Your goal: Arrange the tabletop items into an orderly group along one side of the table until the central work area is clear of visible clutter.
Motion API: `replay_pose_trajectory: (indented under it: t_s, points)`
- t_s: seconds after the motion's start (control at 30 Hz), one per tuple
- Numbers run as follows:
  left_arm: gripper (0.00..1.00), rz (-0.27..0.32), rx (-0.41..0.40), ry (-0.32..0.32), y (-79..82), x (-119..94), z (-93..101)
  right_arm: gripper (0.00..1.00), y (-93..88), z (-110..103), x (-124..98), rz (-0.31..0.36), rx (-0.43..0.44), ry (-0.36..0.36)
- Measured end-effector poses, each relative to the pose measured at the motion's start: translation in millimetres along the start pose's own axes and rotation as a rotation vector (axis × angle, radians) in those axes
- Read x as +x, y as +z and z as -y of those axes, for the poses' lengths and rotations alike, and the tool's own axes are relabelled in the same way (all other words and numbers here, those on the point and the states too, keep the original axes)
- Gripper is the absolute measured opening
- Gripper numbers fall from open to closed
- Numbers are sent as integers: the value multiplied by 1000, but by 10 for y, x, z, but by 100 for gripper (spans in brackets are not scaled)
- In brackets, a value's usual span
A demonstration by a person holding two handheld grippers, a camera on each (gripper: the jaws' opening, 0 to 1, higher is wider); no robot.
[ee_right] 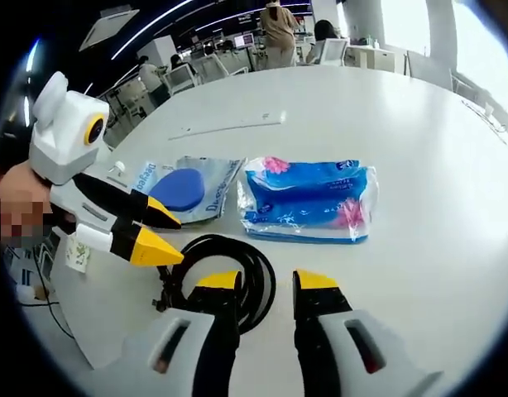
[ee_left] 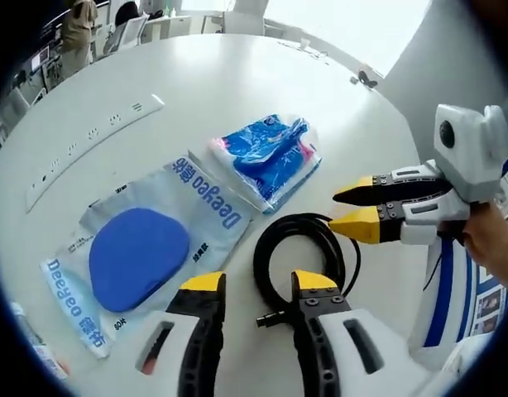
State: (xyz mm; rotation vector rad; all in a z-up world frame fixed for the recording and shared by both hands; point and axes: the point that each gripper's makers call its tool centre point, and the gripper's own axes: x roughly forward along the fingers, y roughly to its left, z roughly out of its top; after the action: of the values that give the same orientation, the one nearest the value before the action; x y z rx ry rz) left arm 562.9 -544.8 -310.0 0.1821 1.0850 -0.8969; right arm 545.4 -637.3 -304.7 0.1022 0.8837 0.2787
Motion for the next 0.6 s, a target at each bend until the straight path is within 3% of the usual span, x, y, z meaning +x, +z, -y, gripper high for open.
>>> replay_pose_trajectory:
  t_s: [0.6]
  points:
    - [49, 32, 15, 11, 56, -175, -15, 38, 106, -30, -116, 18, -34, 1]
